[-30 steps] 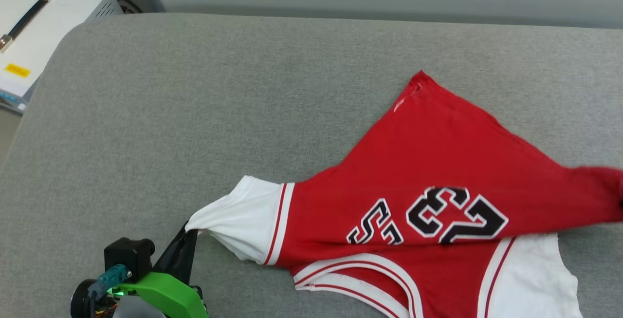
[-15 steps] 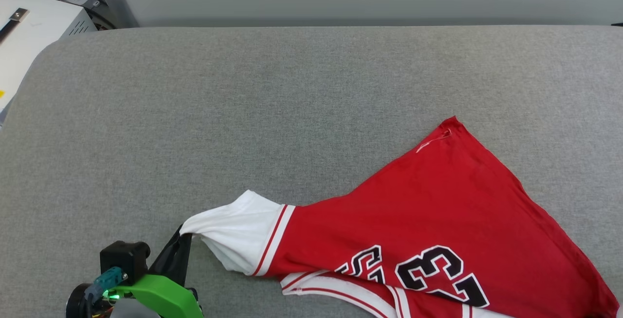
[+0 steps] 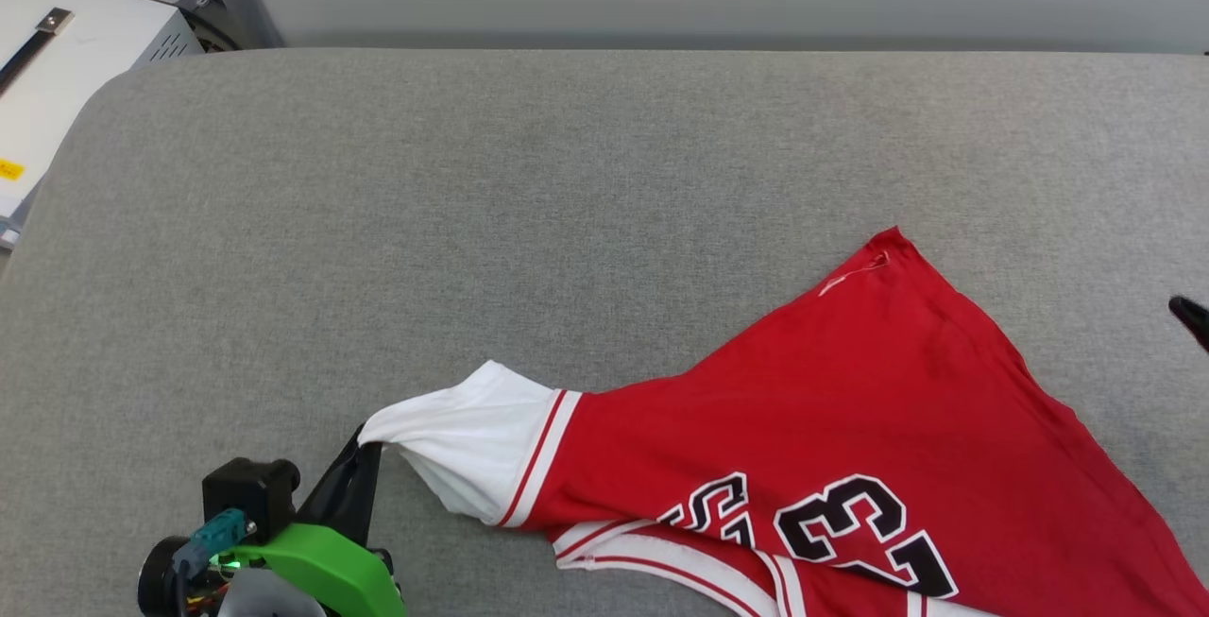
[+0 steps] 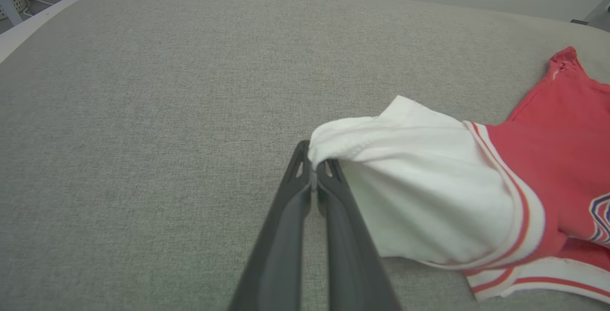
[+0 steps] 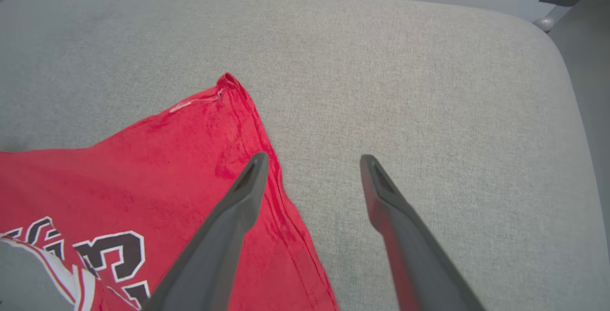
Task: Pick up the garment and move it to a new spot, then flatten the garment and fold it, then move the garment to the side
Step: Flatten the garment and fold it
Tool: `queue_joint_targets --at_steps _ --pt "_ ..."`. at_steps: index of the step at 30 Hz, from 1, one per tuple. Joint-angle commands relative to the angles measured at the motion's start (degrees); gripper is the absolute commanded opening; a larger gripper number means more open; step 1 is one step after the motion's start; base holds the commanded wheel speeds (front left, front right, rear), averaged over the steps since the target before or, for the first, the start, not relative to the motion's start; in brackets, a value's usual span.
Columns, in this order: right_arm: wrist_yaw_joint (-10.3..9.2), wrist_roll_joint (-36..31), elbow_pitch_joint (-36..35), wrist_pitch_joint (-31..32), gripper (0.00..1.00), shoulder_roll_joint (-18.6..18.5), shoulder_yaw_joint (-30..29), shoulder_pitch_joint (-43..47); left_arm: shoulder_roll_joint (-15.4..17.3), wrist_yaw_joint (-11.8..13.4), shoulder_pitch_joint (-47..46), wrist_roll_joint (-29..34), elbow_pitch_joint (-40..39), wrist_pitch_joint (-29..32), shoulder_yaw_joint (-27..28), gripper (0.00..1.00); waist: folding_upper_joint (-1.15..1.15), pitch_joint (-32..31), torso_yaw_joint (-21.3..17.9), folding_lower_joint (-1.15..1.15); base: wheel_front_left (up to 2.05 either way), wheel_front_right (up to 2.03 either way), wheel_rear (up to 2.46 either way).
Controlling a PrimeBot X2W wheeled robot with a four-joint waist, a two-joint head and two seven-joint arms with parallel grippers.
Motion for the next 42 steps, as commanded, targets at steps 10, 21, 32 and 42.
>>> queue_joint_targets --at_steps 10,21,32,42 --pt "-0.04 -5.61 1.12 10.32 1.0 2.75 9.74 -21.38 -2.0 -1.95 -6.79 3.32 0.31 0.62 -1.26 0.0 0.0 6.28 4.98 0.01 0.0 0.0 0.0" --pt "-0.04 -10.72 22.89 14.47 1.0 7.67 23.15 -35.86 -5.64 -3.24 -12.37 5.98 0.48 0.75 -3.2 0.0 0.0 13.31 9.77 0.01 0.0 0.0 0.0" --pt "-0.04 -7.15 32.64 10.23 0.15 7.23 31.9 -32.88 -6.97 -4.3 -13.61 6.19 2.74 0.23 -3.11 0.0 0.0 14.43 10.08 0.01 0.0 0.0 0.0" --pt "-0.04 -3.68 30.97 -4.69 0.0 6.33 32.2 -36.12 -5.38 -5.46 -12.82 5.58 4.71 0.03 -2.46 0.0 0.0 6.8 6.95 0.01 0.0 0.0 0.0"
